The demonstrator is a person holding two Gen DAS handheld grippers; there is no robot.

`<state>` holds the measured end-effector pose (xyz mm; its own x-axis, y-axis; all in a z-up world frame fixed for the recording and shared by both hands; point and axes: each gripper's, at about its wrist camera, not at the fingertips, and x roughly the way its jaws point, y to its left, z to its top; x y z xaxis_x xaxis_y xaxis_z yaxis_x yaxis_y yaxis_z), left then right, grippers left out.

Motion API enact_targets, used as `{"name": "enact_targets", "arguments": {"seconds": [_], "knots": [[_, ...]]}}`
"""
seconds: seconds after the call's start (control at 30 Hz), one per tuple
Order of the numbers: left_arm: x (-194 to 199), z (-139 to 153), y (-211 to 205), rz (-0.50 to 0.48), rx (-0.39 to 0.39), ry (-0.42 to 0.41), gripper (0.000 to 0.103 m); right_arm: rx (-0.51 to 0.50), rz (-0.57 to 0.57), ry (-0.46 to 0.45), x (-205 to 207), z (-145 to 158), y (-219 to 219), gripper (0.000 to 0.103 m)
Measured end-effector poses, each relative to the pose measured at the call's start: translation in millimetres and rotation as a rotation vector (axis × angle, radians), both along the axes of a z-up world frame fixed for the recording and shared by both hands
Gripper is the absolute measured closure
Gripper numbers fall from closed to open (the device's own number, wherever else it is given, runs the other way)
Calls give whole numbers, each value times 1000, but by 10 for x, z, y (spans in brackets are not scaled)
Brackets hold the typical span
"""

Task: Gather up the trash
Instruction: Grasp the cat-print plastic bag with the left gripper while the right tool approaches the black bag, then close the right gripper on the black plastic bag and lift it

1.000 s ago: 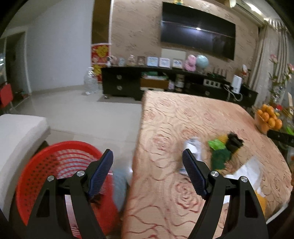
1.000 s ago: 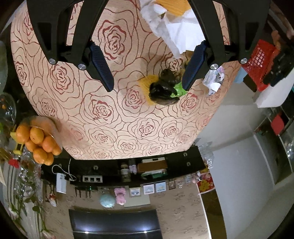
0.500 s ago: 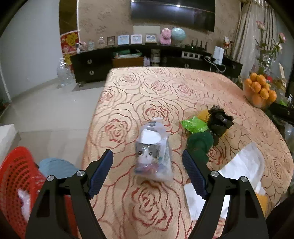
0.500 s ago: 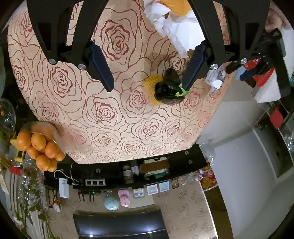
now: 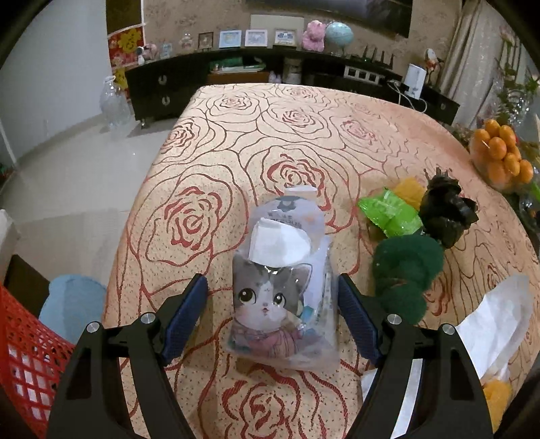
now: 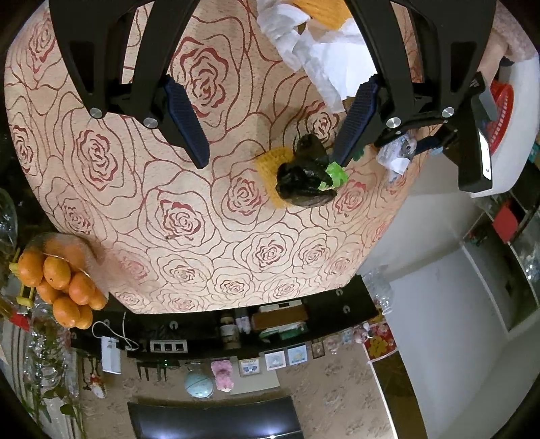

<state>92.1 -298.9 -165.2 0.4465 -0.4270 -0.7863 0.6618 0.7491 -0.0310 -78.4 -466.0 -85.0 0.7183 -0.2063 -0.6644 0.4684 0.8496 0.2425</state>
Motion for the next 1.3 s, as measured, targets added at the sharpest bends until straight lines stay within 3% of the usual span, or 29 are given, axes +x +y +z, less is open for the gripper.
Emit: {"name": "enact_targets", "arguments": {"seconds": [0.23,0.5,0.57,0.63,0.73,0.87,1.2,1.3], "knots": [[-57,-73,-90,-19,63,-5,9,1,11,4,42,-23,34,29],[-51,-54,-104,4,74,-10,9,-5,16,19,130,-73,56,29],[-68,-44,-98,4,69,-15,11,-11,19,21,172,-83,66,29],[-79,-18,-93,-4,65,-27,20,-27,26,25,237,-92,82,29],[-89,18,-71,-10,51,-32,45,-51,42,32,343,-111,110,29],[-97,76,-30,-25,15,-19,59,-77,68,51,510,-171,157,29],[-157,446,257,-16,-124,-19,62,-116,118,133,947,-396,207,30],[-162,531,359,-11,-149,-30,62,-116,118,162,1024,-481,198,42]]}}
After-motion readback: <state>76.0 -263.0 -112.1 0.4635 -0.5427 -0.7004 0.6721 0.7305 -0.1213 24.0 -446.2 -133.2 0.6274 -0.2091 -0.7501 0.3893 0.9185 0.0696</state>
